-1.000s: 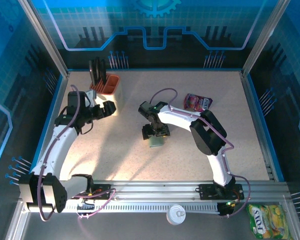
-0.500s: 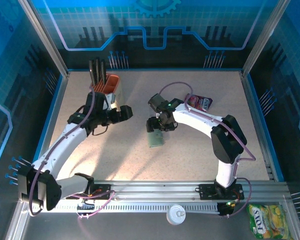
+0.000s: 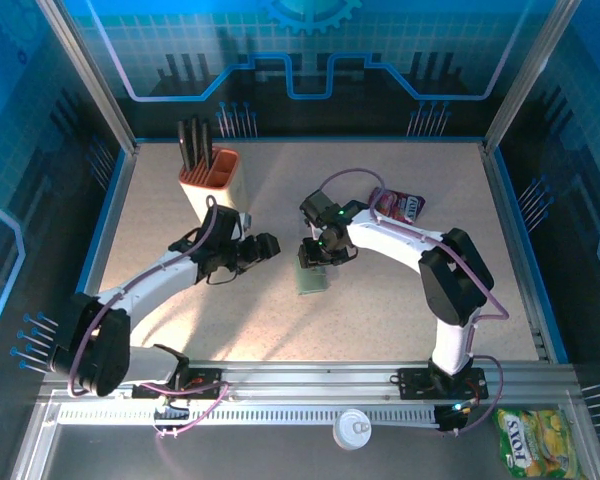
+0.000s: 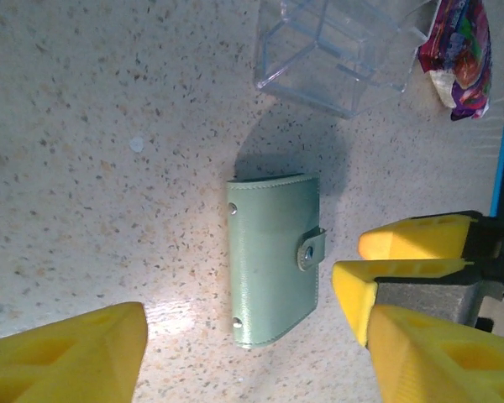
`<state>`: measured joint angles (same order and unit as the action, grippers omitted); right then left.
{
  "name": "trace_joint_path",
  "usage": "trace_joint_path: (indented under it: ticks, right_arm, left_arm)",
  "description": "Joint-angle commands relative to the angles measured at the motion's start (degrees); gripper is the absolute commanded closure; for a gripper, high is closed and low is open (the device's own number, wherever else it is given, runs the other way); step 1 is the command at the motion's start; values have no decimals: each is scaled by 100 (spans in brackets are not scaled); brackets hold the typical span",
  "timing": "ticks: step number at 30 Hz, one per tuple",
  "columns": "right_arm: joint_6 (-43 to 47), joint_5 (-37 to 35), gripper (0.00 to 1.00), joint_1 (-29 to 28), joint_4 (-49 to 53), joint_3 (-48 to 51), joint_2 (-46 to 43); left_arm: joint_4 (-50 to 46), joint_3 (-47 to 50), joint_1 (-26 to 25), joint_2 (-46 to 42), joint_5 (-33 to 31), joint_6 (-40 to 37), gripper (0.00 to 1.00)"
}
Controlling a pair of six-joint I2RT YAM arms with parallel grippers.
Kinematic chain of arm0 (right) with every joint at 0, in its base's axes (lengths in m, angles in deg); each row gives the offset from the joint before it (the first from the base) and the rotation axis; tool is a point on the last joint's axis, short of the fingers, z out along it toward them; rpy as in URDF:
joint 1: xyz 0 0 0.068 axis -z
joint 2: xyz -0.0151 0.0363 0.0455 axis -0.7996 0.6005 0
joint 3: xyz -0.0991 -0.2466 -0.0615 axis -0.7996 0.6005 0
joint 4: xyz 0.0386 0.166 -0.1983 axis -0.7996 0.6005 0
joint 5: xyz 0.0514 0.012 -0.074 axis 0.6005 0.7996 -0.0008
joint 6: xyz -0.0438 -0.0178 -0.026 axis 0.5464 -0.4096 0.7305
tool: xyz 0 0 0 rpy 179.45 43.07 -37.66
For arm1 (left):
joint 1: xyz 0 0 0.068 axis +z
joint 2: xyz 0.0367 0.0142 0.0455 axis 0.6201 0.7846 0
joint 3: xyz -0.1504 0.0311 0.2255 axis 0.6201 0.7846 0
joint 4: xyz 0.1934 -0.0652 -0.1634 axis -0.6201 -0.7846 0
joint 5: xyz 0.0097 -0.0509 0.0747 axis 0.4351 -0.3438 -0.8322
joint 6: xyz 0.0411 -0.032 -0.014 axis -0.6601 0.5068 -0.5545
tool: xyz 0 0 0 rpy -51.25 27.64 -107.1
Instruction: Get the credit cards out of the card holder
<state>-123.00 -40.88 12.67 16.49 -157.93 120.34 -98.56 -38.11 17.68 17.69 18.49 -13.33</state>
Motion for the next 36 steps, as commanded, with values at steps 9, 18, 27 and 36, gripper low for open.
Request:
trace_joint_path:
  ticks: [9, 18, 27, 36]
  right_arm:
    - [439, -16, 58, 13, 252, -418, 521]
    - [499, -87, 59, -113, 368, -477, 747]
    - [389, -335, 58, -303, 585, -536, 956]
    - [122, -684, 64, -531, 757, -636, 1175]
  left_arm:
    - [1159, 729, -28, 245, 447, 652, 34]
    - [1407, 714, -30, 475, 599, 687, 37]
    - [1503, 682, -27, 543, 547, 730, 38]
    - [1798, 659, -27, 761, 704, 911, 46]
